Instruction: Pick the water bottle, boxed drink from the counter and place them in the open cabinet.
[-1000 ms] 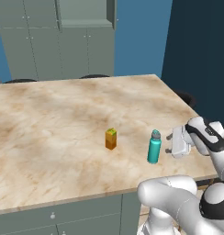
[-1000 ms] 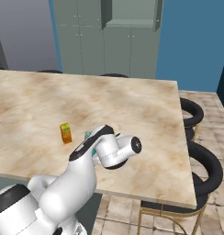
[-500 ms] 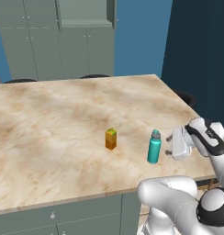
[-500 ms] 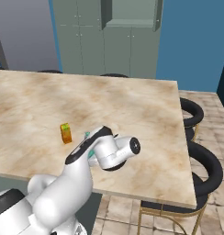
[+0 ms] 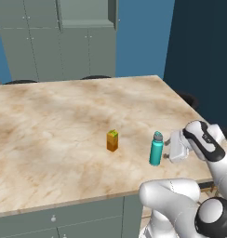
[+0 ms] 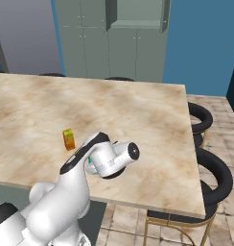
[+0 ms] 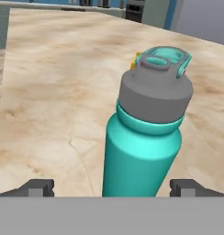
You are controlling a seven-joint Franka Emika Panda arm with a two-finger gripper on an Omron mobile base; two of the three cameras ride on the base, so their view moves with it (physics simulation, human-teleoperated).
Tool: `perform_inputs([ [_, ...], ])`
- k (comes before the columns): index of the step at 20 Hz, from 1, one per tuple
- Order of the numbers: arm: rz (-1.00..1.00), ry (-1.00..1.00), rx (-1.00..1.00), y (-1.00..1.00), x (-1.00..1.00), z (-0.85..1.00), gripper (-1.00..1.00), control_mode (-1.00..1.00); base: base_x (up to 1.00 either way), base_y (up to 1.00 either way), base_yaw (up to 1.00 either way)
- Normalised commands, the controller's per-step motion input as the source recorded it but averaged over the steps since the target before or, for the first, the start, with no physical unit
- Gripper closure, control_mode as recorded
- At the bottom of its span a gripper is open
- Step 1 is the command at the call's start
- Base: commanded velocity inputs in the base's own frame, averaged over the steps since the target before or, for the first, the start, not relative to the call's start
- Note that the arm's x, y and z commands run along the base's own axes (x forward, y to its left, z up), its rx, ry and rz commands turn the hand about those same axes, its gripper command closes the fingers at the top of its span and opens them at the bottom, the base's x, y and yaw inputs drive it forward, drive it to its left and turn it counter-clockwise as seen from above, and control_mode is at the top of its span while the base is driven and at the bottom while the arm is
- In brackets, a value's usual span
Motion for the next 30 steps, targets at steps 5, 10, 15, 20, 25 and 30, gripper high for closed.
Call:
perform_inputs([
  [5, 0.0, 0.09, 0.01, 0.07, 0.1, 0.0, -1.0, -1.0, 0.0, 0.0, 0.0],
  [10, 0.0, 0.1, 0.06, 0.0, 0.04, 0.0, -1.0, -1.0, 0.0, 0.0, 0.0],
  [15, 0.0, 0.04, 0.04, 0.0, 0.01, 0.0, -1.0, -1.0, 0.0, 0.0, 0.0],
  [20, 0.0, 0.0, 0.04, 0.0, 0.0, 0.0, -1.0, -1.0, 0.0, 0.0, 0.0],
  [25, 0.0, 0.0, 0.01, 0.0, 0.0, 0.0, -1.0, -1.0, 0.0, 0.0, 0.0],
  [30, 0.0, 0.0, 0.01, 0.03, 0.03, 0.0, -1.0, -1.0, 0.0, 0.0, 0.0],
])
